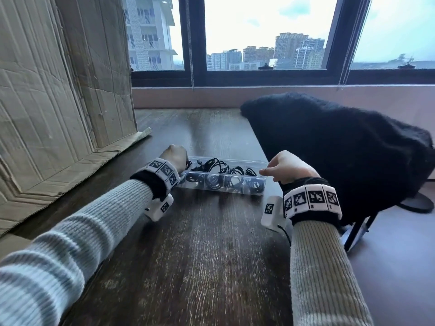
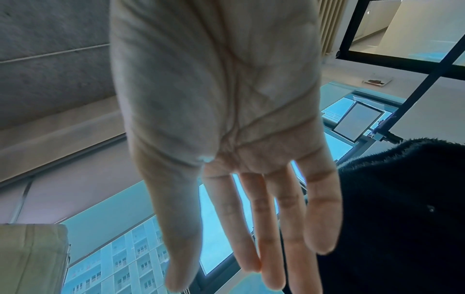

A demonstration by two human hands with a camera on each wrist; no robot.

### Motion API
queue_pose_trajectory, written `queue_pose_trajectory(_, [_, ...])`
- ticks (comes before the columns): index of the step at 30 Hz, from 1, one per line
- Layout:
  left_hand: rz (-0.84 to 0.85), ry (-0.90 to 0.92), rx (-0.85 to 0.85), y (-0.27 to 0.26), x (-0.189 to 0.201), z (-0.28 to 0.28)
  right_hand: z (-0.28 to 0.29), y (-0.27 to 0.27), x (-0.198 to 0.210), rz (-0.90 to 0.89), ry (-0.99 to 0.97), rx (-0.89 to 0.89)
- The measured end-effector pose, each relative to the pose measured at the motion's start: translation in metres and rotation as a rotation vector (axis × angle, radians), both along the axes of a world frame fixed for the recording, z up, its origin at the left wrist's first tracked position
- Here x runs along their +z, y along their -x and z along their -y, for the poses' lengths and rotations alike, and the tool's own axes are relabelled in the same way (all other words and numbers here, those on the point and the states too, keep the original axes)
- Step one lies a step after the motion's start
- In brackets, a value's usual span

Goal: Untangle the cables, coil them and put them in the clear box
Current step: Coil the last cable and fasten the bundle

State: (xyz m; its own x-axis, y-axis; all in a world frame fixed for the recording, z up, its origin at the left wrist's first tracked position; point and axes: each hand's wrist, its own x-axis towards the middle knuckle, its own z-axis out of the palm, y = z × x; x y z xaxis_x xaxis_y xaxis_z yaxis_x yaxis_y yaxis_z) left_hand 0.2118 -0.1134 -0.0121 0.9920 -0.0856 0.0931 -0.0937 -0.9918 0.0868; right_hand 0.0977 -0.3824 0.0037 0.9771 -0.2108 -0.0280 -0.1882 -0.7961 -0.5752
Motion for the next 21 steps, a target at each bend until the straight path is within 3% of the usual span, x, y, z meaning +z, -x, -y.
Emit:
queue_pose_trajectory(4, [-0.101, -0.077, -0.005, 0.008, 0.012, 0.003, 0.003, -0.001, -0.003, 0.013, -0.019, -0.020])
queue_pose_trajectory(6, [-0.039, -0.063, 0.040, 0.007, 0.017, 0.004, 0.002, -0.002, -0.002, 0.041, -0.019, -0.030])
queue_pose_trajectory(9, [0.000, 0.055, 0.099, -0.002, 0.014, -0.001, 0.001, -0.005, -0.005, 0.084, -0.138, -0.067])
queue_pose_trajectory(13, [-0.174, 0.261, 0.146, -0.012, 0.013, -0.009, -0.004, -0.006, -0.009, 0.005, -0.268, -0.036])
queue_pose_trajectory(18, [-0.230, 0.411, 0.108, -0.025, 0.003, -0.029, -0.008, -0.009, -0.008, -0.016, -0.398, -0.008])
queue_pose_trajectory(21, [-0.289, 0.632, 0.082, -0.025, 0.002, -0.039, -0.008, -0.009, -0.004, 0.003, -0.481, -0.010])
